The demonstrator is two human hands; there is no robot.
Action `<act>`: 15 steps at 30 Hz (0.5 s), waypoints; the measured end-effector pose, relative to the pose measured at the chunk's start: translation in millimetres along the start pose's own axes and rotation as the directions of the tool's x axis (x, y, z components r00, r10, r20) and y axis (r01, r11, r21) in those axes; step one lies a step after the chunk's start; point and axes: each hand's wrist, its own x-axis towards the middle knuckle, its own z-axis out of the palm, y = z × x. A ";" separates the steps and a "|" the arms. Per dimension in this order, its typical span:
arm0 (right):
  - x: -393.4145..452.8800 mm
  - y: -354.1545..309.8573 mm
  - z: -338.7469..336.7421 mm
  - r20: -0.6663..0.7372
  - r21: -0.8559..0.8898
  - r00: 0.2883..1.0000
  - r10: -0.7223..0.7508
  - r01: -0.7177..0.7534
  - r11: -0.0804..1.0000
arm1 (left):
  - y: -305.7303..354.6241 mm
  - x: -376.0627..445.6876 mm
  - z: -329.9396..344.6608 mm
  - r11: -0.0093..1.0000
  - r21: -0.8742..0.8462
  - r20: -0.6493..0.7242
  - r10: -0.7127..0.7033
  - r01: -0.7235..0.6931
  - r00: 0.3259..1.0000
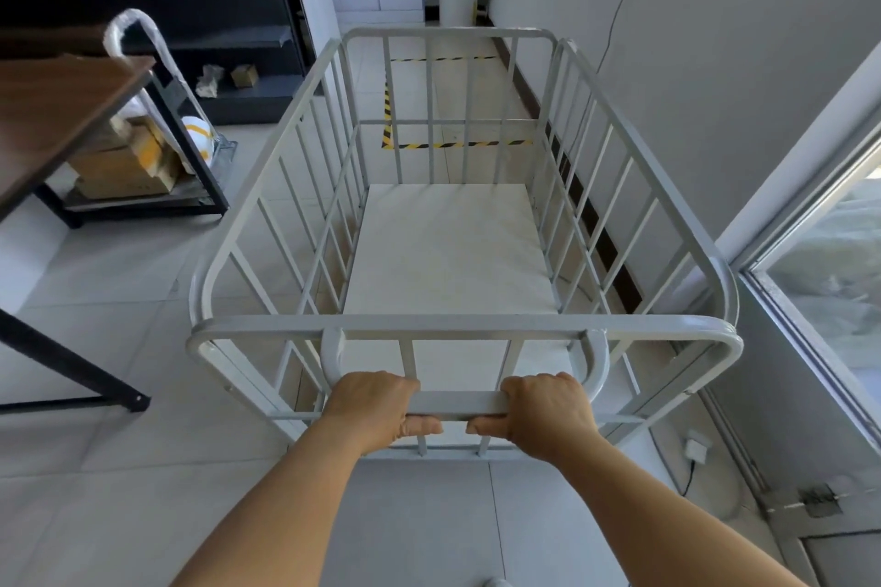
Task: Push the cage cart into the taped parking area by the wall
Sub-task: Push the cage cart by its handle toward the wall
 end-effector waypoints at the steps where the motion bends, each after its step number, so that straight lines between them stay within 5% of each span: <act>1: 7.5 1.1 -2.1 0.002 0.001 1.000 0.001 -0.001 1.000 | -3.5 7.0 -2.5 1.000 -0.003 0.003 -0.002 0.002 1.000; 15: 108.6 13.6 -26.2 -0.014 0.003 1.000 -0.013 0.013 1.000 | -48.6 92.0 -42.4 1.000 -0.009 0.040 -0.030 0.030 0.999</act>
